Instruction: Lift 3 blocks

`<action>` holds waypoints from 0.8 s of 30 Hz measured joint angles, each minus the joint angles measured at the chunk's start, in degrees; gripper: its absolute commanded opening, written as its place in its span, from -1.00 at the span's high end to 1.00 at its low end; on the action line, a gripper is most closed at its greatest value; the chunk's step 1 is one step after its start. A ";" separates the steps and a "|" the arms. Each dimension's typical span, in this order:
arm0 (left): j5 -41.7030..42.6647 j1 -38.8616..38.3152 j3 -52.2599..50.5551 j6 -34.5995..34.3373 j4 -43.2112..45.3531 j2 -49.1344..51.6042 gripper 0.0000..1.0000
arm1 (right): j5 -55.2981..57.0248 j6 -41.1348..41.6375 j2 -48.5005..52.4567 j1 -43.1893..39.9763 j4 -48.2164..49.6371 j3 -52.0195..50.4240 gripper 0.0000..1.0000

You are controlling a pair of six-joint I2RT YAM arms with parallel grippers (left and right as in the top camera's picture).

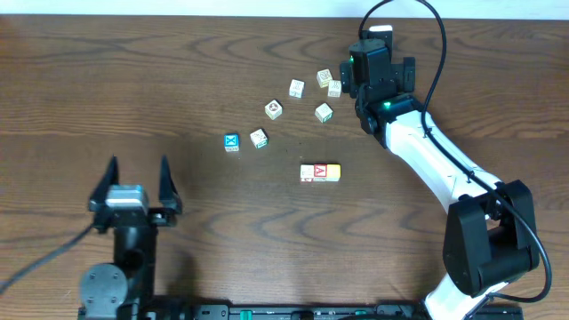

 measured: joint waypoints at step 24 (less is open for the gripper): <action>-1.73 9.01 -19.76 -13.57 -2.03 -9.18 -0.47 | 0.00 -0.02 0.00 0.00 -0.07 0.00 -0.98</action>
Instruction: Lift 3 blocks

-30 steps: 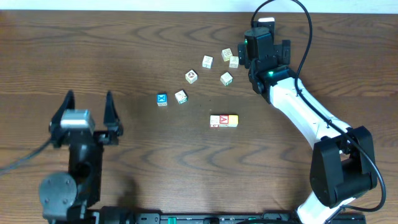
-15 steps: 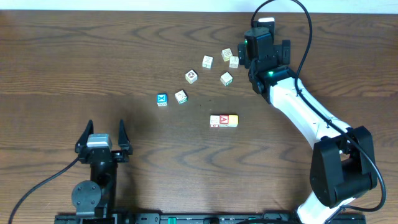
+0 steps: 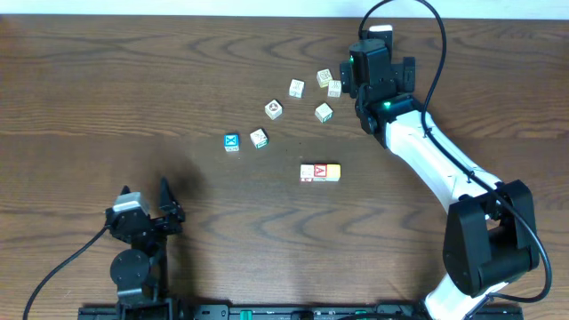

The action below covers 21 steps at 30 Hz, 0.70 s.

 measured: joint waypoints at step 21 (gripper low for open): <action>-0.02 -0.46 0.00 -1.46 0.04 -0.02 -0.47 | 0.00 0.00 0.00 0.00 0.00 0.00 -0.99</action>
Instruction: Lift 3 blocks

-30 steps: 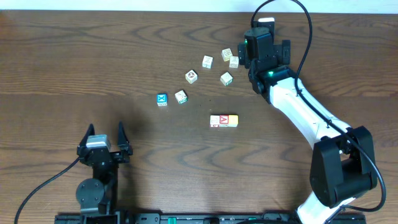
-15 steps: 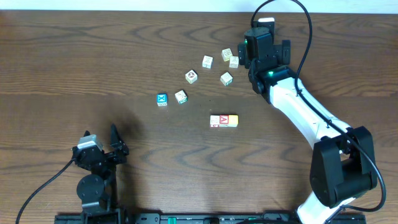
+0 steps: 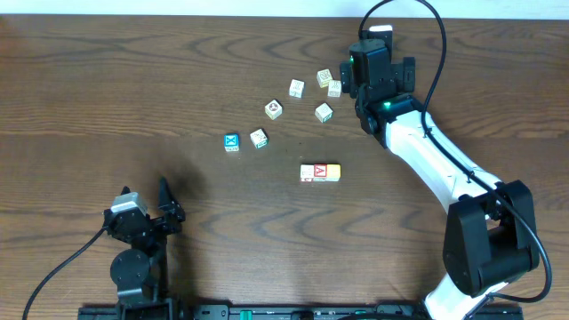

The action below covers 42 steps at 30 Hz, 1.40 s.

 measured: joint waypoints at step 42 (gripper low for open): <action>-0.02 0.00 0.00 -0.02 -0.07 0.00 -0.47 | -13.68 0.13 -73.20 -18.14 -15.30 -16.00 -0.98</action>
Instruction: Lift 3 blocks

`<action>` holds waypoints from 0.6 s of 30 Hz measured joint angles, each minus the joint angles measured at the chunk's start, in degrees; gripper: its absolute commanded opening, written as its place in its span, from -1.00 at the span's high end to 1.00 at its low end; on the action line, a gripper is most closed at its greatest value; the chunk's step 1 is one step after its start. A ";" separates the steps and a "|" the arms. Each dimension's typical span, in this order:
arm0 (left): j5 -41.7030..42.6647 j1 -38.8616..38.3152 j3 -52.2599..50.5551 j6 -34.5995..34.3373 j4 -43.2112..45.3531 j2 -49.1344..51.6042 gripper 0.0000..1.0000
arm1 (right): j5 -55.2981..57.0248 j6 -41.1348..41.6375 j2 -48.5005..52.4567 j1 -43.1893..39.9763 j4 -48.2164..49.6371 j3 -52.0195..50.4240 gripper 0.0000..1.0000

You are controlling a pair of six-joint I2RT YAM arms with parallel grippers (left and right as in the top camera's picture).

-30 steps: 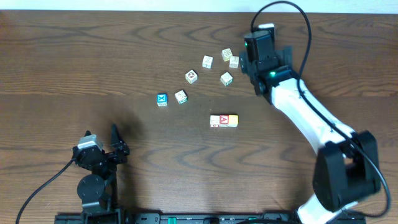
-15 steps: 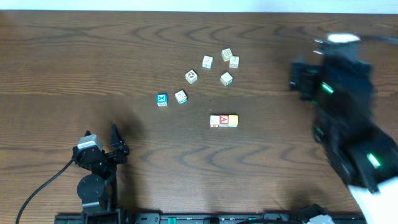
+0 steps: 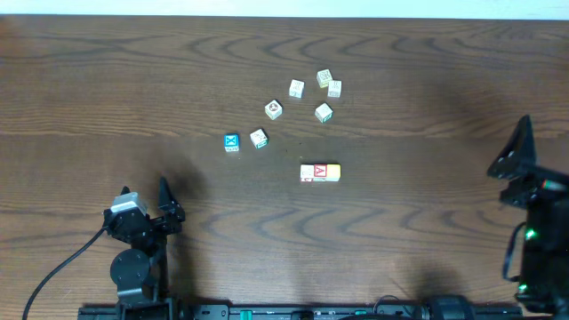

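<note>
Several small lettered blocks lie scattered on the wooden table in the overhead view. A loose cluster at upper centre includes one block and another block. A blue-faced block sits to their left. Two joined red-and-yellow blocks lie lowest. My left gripper is at the near left edge, fingers apart and holding nothing, far from the blocks. My right gripper is at the far right edge, seen edge-on as one dark pointed shape, well clear of every block.
The left arm's base stands at the bottom left and the right arm's body at the bottom right. A black rail runs along the near table edge. A pale wall strip borders the far edge.
The right arm has left its place beside the top-right blocks and is now folded back at the right edge. The blocks lie as before. The left arm has not moved.
First the left gripper stood open at mid-left and the right gripper sat beside the top-right blocks. The left arm was then drawn back to the near edge and stayed there. Now the right arm is pulled back too, and no block has shifted.
</note>
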 measured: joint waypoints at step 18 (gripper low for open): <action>-0.13 0.00 0.04 0.00 0.02 0.02 -0.47 | -13.94 0.39 -28.98 -0.98 25.24 -45.55 -0.98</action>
